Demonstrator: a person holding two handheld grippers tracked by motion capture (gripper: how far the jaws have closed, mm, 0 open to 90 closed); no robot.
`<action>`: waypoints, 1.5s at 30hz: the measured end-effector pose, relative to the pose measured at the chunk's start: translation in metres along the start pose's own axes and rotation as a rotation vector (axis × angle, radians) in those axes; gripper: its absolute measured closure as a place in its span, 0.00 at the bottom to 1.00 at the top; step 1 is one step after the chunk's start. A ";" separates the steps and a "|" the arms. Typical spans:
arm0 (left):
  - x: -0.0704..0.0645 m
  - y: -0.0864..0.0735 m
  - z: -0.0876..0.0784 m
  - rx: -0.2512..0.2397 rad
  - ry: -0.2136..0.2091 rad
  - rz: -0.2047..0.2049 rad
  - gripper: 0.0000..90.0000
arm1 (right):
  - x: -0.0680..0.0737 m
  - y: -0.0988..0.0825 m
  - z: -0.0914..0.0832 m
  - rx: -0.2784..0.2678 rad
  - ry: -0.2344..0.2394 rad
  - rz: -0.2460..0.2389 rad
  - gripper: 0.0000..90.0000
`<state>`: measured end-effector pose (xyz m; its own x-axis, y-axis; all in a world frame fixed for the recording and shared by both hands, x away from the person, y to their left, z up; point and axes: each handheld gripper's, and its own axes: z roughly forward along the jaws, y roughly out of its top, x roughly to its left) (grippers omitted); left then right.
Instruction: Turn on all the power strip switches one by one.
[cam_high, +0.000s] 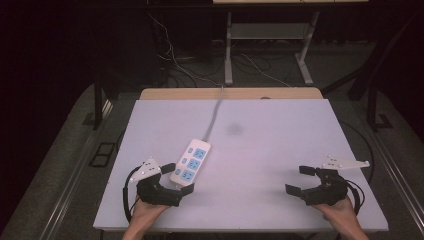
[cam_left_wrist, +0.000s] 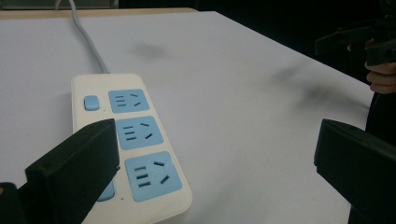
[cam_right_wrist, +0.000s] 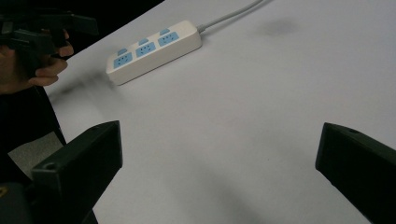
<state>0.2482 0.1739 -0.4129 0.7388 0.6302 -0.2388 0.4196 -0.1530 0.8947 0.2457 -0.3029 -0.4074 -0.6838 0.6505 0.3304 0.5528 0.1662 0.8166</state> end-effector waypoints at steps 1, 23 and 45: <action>0.000 0.000 0.000 0.001 0.001 0.001 0.00 | 0.000 0.000 0.000 -0.002 0.006 0.004 0.01; -0.003 0.004 -0.001 0.024 0.013 0.014 0.00 | -0.003 -0.001 -0.001 0.003 0.001 0.015 0.01; 0.002 0.024 0.002 0.109 0.015 0.027 0.00 | -0.005 -0.003 -0.004 0.003 -0.016 0.020 0.01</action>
<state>0.2604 0.1703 -0.3928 0.7427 0.6362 -0.2089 0.4554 -0.2512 0.8541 0.2455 -0.3093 -0.4100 -0.6649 0.6657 0.3387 0.5676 0.1556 0.8085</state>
